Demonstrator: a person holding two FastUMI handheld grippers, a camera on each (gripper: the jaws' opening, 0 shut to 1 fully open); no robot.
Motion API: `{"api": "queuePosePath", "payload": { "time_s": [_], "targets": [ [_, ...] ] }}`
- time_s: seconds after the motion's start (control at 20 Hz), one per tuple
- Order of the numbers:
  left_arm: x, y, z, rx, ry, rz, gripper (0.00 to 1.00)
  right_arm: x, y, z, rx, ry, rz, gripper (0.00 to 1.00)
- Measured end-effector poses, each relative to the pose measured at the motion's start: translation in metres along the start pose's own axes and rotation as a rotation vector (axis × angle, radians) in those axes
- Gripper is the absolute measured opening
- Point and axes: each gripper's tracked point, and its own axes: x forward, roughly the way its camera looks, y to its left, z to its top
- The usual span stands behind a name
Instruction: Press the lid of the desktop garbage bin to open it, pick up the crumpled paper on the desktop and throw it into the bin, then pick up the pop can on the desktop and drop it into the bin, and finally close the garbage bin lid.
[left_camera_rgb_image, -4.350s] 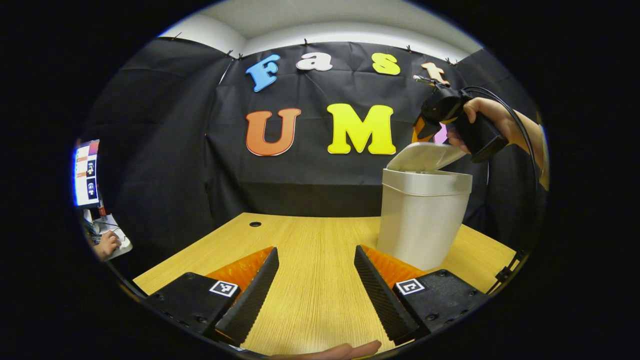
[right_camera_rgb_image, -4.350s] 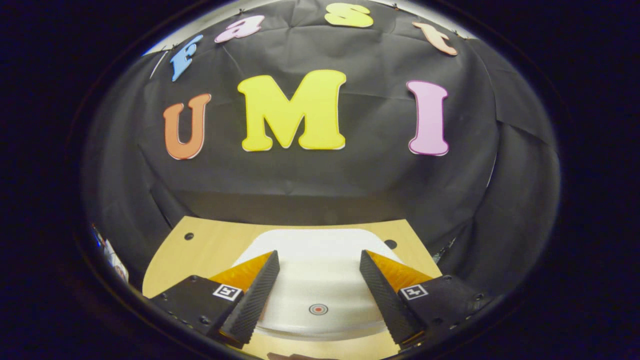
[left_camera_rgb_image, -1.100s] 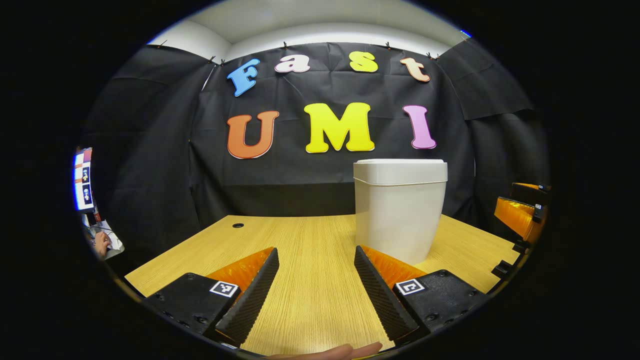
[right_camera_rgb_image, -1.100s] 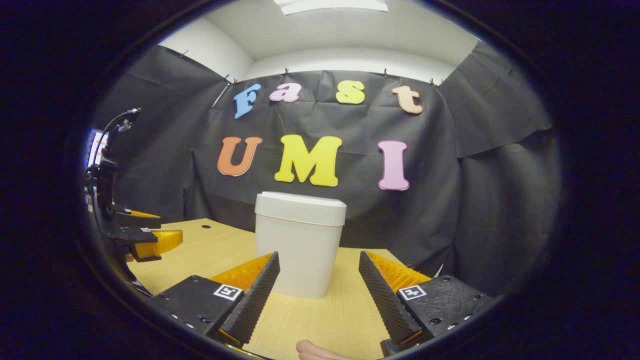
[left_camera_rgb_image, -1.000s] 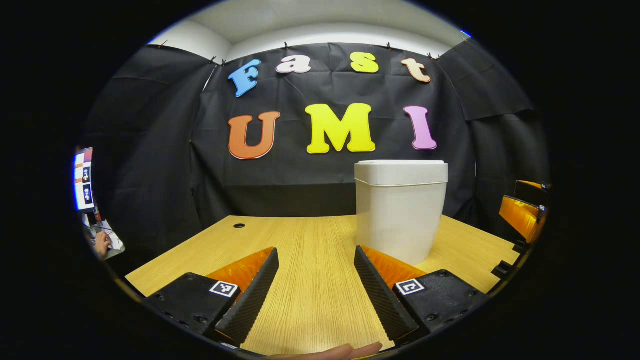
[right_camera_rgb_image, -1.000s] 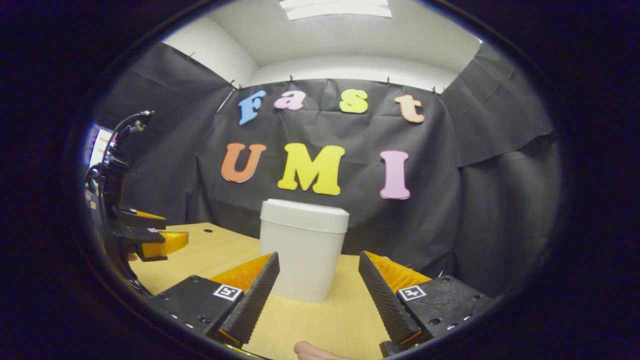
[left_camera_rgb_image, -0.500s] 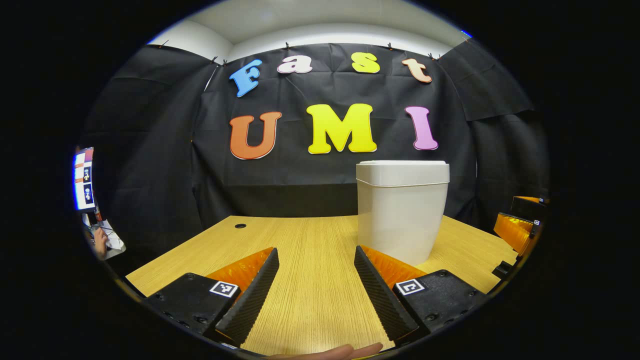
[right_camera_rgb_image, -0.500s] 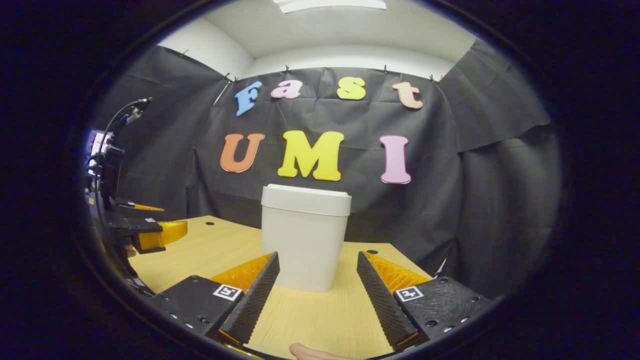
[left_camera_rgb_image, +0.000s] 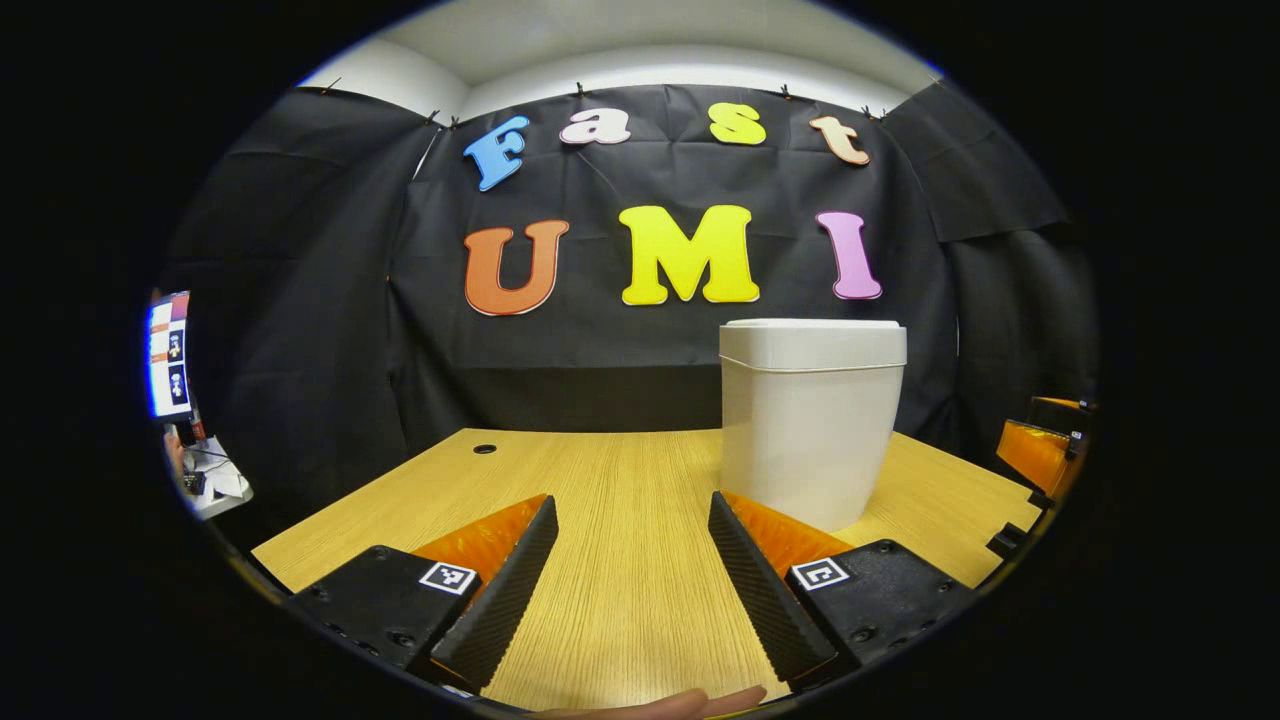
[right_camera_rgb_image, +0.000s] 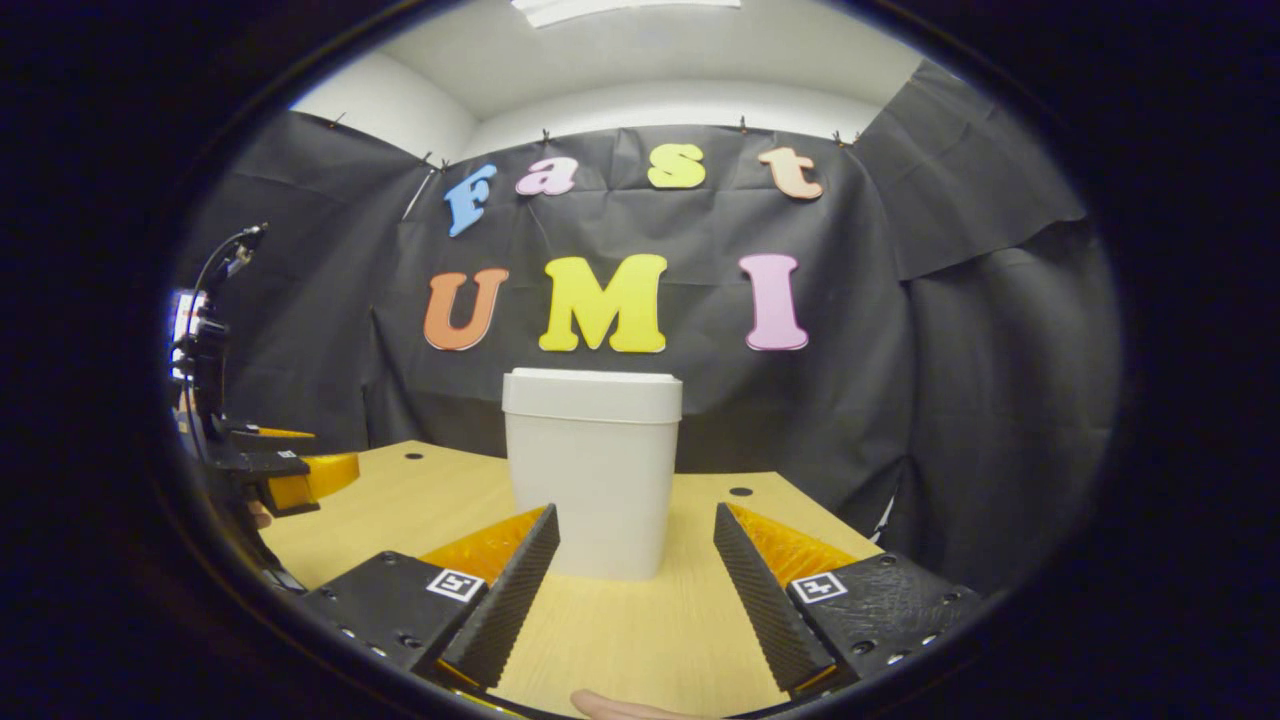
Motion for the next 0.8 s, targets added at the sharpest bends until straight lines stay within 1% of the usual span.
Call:
{"api": "queuePosePath", "payload": {
  "time_s": [0.35, 0.45, 0.5, 0.55, 0.8],
  "targets": [
    [0.0, -0.002, -0.001, 0.006, -0.002, 0.002, 0.99, 0.0, 0.001, -0.008, -0.01, 0.014, 0.002, 0.95],
    [0.001, -0.004, 0.0, 0.009, -0.006, -0.002, 0.98, 0.002, 0.0, -0.011, -0.01, 0.021, -0.003, 0.95],
    [0.001, -0.004, 0.0, 0.01, -0.009, -0.003, 0.98, 0.003, 0.0, -0.013, -0.008, 0.024, -0.001, 0.98],
    [0.0, -0.005, 0.0, 0.011, -0.008, -0.004, 0.98, 0.003, 0.001, -0.014, -0.007, 0.029, 0.002, 0.95],
    [0.001, -0.005, 0.001, 0.013, -0.01, 0.007, 0.98, 0.004, -0.004, -0.012, -0.01, 0.022, -0.013, 0.95]
  ]
}}
